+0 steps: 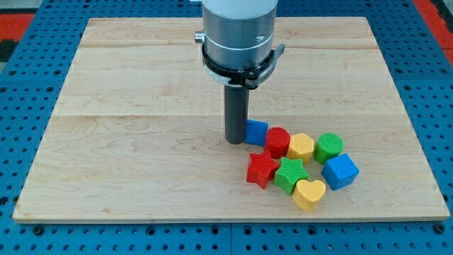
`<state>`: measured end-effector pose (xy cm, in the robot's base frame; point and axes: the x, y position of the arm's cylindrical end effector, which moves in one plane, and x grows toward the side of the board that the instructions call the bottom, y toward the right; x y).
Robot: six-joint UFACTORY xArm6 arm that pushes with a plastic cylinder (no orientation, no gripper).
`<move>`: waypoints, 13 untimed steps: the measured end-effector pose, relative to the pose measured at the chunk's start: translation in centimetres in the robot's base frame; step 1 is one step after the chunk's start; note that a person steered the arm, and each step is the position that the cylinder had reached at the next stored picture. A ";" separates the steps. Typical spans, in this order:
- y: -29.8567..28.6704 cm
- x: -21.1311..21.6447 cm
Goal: Move the red star to the center left of the board
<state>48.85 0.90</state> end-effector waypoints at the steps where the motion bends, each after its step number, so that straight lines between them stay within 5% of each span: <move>1: -2.2 2.2; 3: -5.3 12.9; 4: -1.3 13.0; 6: 6.5 9.1; 10: -6.1 -0.5; 12: -8.1 -8.1; 13: -4.5 -9.5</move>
<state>39.37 -3.61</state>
